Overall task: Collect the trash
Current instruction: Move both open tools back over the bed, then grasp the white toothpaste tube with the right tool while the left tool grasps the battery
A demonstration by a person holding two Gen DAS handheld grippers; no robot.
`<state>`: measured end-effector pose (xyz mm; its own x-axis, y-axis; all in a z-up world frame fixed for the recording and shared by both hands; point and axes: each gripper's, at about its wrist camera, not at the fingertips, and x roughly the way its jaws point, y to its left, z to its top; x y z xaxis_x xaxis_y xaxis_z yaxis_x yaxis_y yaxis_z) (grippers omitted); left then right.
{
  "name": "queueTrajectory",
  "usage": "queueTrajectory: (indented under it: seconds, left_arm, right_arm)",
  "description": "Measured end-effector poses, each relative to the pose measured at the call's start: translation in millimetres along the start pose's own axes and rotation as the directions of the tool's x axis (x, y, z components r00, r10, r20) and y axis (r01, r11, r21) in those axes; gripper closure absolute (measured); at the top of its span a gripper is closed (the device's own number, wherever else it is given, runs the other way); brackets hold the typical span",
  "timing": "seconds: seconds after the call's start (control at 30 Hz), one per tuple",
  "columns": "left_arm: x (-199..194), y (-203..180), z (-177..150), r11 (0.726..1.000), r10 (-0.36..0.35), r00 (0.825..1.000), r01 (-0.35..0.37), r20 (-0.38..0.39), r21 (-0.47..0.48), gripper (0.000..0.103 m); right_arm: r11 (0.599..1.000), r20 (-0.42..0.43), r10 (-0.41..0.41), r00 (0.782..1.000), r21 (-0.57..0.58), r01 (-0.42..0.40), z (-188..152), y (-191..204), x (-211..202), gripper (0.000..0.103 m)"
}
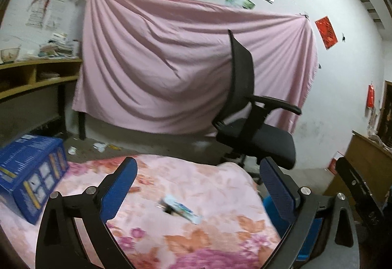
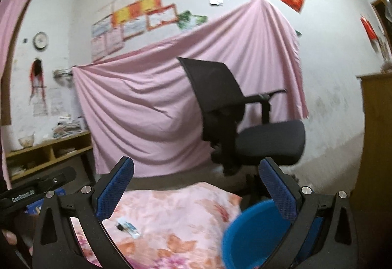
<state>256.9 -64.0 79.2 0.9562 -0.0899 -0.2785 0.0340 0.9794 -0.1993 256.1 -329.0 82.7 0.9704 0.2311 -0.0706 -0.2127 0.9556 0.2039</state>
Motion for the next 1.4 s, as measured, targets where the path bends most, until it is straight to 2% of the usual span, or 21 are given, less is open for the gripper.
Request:
queueTrajectory:
  seconds: [0.23, 0.6, 0.7, 0.9, 1.1, 1.17, 1.27, 1.33, 1.4]
  left_arm:
    - [-18.7, 35.7, -2.6, 0.998, 0.06, 0.997, -0.06, 0.054, 0.007, 0.005]
    - [-25.9, 88.4, -15.3, 0.991, 0.131, 0.988, -0.133, 0.087, 0.017, 0.005]
    - [-21.3, 102.0, -22.0, 0.989, 0.143, 0.987, -0.145, 0.07, 0.022, 0.005]
    - [-6.1, 122.9, -36.9, 0.986, 0.162, 0.987, -0.162, 0.016, 0.034, 0.005]
    - [19.9, 134.4, -45.6, 0.987, 0.158, 0.985, -0.155, -0.071, 0.041, 0.005]
    - [30.5, 137.6, -47.1, 0.988, 0.152, 0.982, -0.148, -0.108, 0.043, 0.005]
    - [47.8, 141.5, -48.9, 0.989, 0.149, 0.974, -0.143, -0.169, 0.05, 0.005]
    - [64.7, 144.5, -49.9, 0.988, 0.15, 0.959, -0.14, -0.239, 0.061, 0.005]
    - [83.2, 147.6, -52.4, 0.986, 0.162, 0.936, -0.143, -0.311, 0.084, 0.006]
  right_arm:
    - [0.996, 0.034, 0.06, 0.998, -0.062, -0.057, -2.4, 36.5, 6.0, 0.0]
    - [0.982, -0.028, 0.107, 0.994, -0.156, -0.11, -23.4, 81.4, 29.5, 0.0]
    - [0.973, -0.051, 0.118, 0.992, -0.192, -0.126, -31.6, 92.8, 36.1, 0.0]
    - [0.956, -0.151, 0.119, 0.981, -0.248, -0.155, -47.7, 111.7, 59.5, 0.0]
    - [0.951, -0.268, 0.119, 0.956, -0.245, -0.187, -61.3, 112.9, 85.2, 0.0]
    - [0.949, -0.311, 0.118, 0.943, -0.245, -0.2, -66.9, 113.3, 94.6, 0.0]
    - [0.944, -0.419, 0.12, 0.9, -0.233, -0.234, -78.4, 114.7, 113.8, 0.003]
    - [0.941, -0.499, 0.124, 0.858, -0.216, -0.262, -86.0, 115.4, 127.7, 0.008]
    - [0.938, -0.583, 0.13, 0.802, -0.191, -0.29, -95.3, 115.5, 140.8, 0.017]
